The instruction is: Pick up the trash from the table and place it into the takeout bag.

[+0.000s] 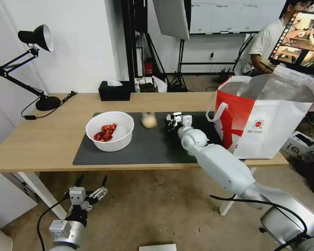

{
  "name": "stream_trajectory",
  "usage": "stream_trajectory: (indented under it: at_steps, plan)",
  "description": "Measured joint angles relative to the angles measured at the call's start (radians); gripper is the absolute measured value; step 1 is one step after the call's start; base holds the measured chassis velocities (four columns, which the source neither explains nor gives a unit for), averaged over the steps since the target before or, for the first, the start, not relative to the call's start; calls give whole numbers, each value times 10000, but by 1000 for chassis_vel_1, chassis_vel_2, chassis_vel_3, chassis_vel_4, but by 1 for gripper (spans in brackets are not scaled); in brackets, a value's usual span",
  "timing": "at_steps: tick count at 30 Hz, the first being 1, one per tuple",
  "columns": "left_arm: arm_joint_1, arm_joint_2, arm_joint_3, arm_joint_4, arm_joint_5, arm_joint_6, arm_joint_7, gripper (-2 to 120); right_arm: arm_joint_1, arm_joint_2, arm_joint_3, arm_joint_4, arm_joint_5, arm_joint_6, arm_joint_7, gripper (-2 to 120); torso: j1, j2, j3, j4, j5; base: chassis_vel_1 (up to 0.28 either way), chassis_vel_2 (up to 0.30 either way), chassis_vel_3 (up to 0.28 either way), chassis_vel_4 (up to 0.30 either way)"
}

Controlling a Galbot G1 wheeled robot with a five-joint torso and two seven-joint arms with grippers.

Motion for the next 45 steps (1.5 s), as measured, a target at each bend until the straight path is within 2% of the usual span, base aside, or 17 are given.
stream_trajectory:
  at_steps: [3,7,9,11,14,19,21,24,25,28,32,36,39,40,43,45]
  plan:
    - [123,-17,5,-213,60,-31,4,100,-1032,-716,334,1947,-903,563,723,0,-1,1,0,-1,0,0,0,0,0]
    - [163,-18,5,-267,81,-49,6,100,-1504,-939,512,2582,-1336,928,960,0,0,0,0,-2,0,0,0,0,0]
    - [178,-38,1,-262,106,-105,12,100,-2474,-1201,904,3650,-2264,1985,1636,0,-1,0,0,-2,1,0,0,0,0]
    - [177,-49,0,-237,112,-120,13,100,-2825,-1269,1164,4053,-2553,2281,1839,0,-2,0,-1,-2,1,0,0,0,0]
    - [179,-67,0,-219,125,-132,13,100,-3140,-1361,1485,4448,-2856,2530,1950,0,-1,0,-1,-2,0,0,0,0,0]
    - [228,-121,77,-217,250,-150,13,100,-3466,-1977,2422,5536,-3145,2849,2310,0,-1,1,-2,-2,0,0,0,0,0]
    - [248,-136,133,-241,268,-150,12,100,-3394,-2218,2666,5715,-3172,2864,2489,0,-1,0,-1,-3,0,0,0,0,0]
    - [288,-175,314,-380,379,-143,10,100,-2821,-2986,3328,5782,-3112,2522,3358,0,-1,1,0,-3,0,0,0,0,0]
    - [288,-175,314,-380,379,-143,10,100,-2821,-2986,3328,5782,-3112,2522,3358,0,-1,1,0,-3,0,0,0,0,0]
    - [337,-230,392,-562,449,-122,8,100,-2411,-3572,3621,5624,-1894,1875,3751,0,0,1,0,-3,-1,0,0,0,0]
    - [395,-249,421,-798,458,-70,8,100,-2216,-3880,3627,5339,-1249,1533,4030,0,0,0,0,-2,1,0,0,0,0]
    - [430,-285,379,-836,389,-61,8,100,-2215,-3929,3660,5310,-1212,1228,4178,0,0,1,0,-1,0,0,0,0,0]
    - [500,-279,313,-940,272,-42,8,100,-2207,-4029,3682,5320,-1146,900,4229,12,0,0,0,-1,0,0,0,0,0]
    - [500,-279,313,-940,272,-42,8,100,-2207,-4029,3682,5320,-1146,900,4229,12,0,0,0,-1,0,0,0,0,0]
    - [530,-270,287,-1014,202,-62,44,100,-2125,-4132,3696,5426,-966,768,4224,27,-1,0,0,-1,-3,0,0,0,0]
    - [530,-270,287,-1028,165,-72,76,100,-2119,-4153,3698,5449,-923,748,4220,30,0,0,0,-1,-3,0,0,0,0]
